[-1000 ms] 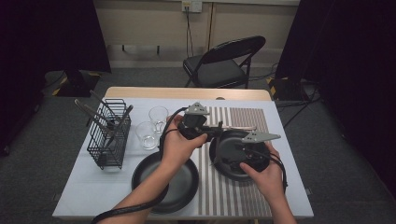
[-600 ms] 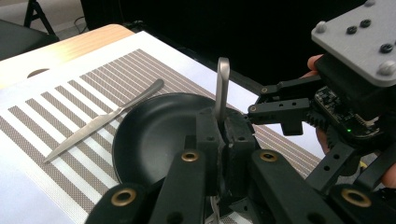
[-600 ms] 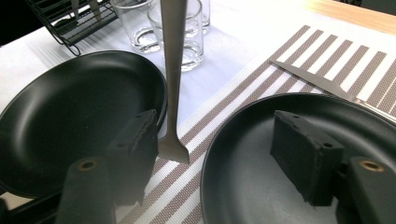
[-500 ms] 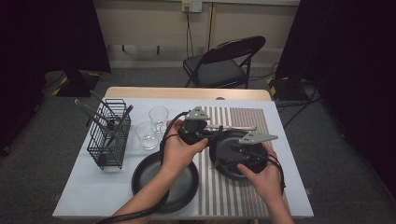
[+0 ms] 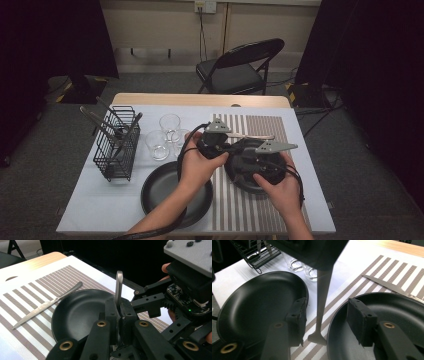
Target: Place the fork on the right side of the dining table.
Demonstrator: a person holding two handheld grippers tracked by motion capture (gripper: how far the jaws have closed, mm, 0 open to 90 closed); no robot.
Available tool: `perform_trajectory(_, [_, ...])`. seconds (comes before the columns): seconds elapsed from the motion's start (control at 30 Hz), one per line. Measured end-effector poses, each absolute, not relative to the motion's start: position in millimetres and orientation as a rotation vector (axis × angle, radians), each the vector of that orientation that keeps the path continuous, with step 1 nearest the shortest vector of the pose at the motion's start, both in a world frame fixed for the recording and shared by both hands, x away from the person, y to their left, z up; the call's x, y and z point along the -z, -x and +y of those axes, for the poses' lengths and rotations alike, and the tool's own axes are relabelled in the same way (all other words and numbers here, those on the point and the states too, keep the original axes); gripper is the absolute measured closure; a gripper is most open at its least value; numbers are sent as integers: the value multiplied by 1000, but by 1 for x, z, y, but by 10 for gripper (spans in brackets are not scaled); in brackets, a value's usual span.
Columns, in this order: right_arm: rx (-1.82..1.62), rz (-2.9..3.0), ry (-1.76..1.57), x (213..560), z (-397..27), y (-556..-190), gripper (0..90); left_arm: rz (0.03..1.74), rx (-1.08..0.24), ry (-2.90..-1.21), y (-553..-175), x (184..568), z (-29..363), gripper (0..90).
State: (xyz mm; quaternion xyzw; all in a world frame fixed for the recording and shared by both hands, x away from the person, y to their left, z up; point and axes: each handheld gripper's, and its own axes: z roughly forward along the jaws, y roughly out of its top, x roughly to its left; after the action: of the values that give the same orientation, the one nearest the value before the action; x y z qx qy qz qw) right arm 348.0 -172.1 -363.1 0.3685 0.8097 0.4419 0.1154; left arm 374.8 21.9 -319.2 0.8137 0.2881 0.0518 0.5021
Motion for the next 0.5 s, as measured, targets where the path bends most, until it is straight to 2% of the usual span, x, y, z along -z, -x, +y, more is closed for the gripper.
perform_trajectory(0.5, [-1353,2372,-1121,361,-172,-350,699,691,-122,-1958,-374,326,17,868])
